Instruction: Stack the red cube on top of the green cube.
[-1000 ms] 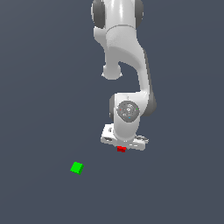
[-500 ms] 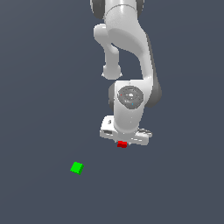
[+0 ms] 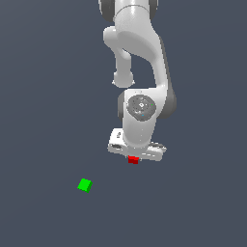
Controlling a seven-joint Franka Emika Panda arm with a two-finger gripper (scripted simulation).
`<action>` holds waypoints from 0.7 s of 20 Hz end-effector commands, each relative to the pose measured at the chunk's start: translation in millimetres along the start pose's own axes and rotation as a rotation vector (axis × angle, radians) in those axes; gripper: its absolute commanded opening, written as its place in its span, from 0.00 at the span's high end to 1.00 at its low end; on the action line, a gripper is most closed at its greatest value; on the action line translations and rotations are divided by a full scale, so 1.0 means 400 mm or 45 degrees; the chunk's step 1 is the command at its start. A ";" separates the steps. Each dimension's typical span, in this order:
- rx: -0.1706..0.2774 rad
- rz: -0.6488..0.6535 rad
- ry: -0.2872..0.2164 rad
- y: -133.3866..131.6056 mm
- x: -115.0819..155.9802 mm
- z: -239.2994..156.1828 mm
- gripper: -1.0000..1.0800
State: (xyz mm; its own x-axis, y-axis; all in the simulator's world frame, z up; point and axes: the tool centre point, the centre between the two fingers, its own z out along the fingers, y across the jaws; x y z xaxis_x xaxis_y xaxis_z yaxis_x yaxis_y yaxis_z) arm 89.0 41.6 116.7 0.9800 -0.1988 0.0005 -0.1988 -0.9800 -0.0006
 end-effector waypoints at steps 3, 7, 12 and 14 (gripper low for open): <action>0.000 0.002 0.001 0.047 0.029 0.013 1.00; 0.000 0.002 0.001 0.104 0.066 0.030 1.00; -0.001 0.001 0.000 0.186 0.120 0.056 1.00; -0.001 0.001 0.000 0.221 0.143 0.066 1.00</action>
State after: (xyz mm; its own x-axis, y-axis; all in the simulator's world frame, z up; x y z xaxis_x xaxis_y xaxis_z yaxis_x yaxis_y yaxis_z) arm 122.8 -44.5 93.0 0.9798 -0.2001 0.0000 -0.2001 -0.9798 0.0001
